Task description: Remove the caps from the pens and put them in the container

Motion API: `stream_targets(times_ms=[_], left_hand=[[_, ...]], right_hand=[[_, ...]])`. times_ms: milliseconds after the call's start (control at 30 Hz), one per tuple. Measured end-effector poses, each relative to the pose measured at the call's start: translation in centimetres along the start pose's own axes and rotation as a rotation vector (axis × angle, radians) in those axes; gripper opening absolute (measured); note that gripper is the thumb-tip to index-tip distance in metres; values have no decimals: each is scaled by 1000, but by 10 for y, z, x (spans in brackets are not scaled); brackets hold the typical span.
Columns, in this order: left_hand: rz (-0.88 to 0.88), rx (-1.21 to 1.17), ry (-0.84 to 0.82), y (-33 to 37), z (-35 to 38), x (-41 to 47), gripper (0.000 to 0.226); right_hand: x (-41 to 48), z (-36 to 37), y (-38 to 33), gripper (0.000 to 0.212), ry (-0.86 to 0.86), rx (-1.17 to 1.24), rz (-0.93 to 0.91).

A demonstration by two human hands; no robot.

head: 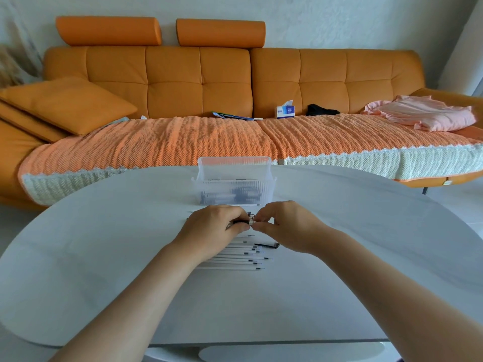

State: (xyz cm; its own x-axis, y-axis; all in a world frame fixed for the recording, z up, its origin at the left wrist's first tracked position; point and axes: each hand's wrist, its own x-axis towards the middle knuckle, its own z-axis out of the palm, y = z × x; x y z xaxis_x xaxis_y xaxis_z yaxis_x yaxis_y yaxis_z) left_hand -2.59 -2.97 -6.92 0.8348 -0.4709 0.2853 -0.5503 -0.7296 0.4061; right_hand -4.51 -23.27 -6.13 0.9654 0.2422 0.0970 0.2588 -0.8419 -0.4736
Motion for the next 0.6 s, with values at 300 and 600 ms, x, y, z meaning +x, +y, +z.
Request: stream_targets(times_ms=[300, 600], left_hand=[[5, -68, -43, 3, 1, 1, 13], [40, -124, -21, -1, 1, 2, 8]], right_hand=[[-2, 3, -4, 11, 115, -96, -66], [-5, -3, -8, 21, -22, -62, -27]])
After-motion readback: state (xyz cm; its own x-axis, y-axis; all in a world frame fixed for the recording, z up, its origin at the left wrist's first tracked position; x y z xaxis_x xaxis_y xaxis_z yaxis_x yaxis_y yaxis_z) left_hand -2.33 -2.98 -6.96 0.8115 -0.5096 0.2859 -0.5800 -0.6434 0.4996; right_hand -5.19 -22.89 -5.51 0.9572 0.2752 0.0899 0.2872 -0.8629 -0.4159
